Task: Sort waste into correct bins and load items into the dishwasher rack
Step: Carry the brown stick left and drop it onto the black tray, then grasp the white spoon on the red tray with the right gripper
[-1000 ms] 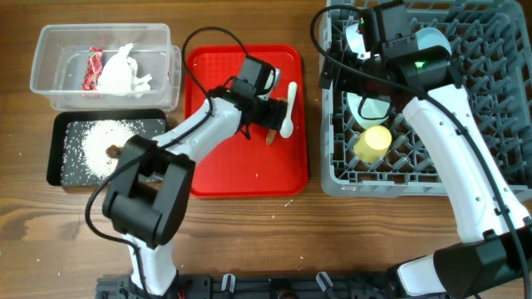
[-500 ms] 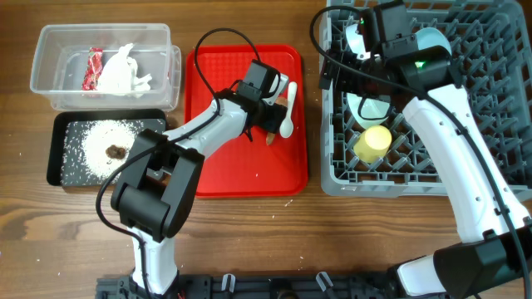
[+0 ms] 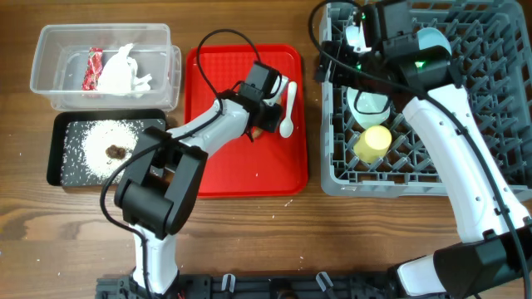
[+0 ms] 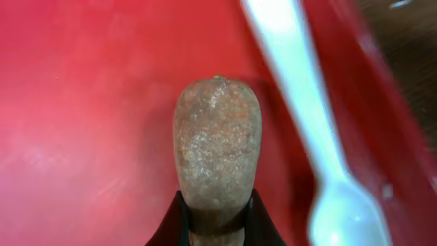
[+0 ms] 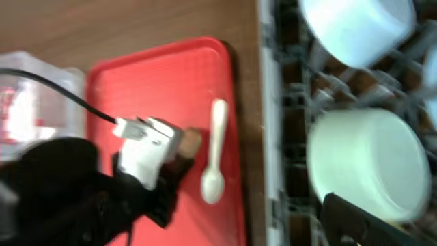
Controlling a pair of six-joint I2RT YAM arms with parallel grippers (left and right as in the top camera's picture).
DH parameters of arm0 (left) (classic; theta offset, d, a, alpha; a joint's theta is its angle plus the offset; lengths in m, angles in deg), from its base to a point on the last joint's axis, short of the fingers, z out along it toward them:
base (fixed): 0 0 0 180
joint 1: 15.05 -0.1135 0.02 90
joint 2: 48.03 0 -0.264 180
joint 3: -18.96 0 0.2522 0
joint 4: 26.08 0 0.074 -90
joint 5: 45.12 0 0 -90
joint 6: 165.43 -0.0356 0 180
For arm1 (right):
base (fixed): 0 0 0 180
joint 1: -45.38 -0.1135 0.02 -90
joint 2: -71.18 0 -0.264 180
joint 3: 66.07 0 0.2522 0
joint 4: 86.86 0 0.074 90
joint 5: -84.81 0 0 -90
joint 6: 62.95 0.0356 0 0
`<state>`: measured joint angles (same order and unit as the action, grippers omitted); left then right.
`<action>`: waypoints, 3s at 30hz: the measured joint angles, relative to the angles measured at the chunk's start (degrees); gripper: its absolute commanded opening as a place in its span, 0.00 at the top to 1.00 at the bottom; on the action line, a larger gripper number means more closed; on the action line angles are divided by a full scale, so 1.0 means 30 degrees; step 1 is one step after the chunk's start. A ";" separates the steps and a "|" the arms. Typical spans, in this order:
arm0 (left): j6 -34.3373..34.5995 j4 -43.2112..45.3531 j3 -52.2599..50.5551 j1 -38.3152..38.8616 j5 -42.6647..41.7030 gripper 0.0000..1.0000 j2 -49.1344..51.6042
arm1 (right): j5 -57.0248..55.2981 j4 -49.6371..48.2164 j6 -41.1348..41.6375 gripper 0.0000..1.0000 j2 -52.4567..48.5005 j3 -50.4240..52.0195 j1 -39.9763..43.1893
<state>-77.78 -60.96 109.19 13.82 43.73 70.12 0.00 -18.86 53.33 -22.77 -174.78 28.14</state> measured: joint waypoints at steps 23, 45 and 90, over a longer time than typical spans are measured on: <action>1.1591 -0.4998 -0.4014 -1.5300 0.4087 0.96 -0.7176 | -0.2076 -0.3628 -0.0364 0.21 -0.7104 0.0000 -0.4976; 1.2050 -0.3424 -0.4692 -1.5300 0.4080 0.00 -0.4415 | -0.5246 -0.6623 -0.0459 0.45 -1.0083 0.2178 -0.4976; 1.2029 -0.4969 -0.4692 -1.5300 0.3716 0.00 -1.4258 | -1.0652 0.5224 1.1970 0.96 0.3490 0.3271 0.1872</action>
<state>-41.70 -75.87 95.12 -32.08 54.88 27.34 -31.95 -3.19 89.25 -12.30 -164.97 33.76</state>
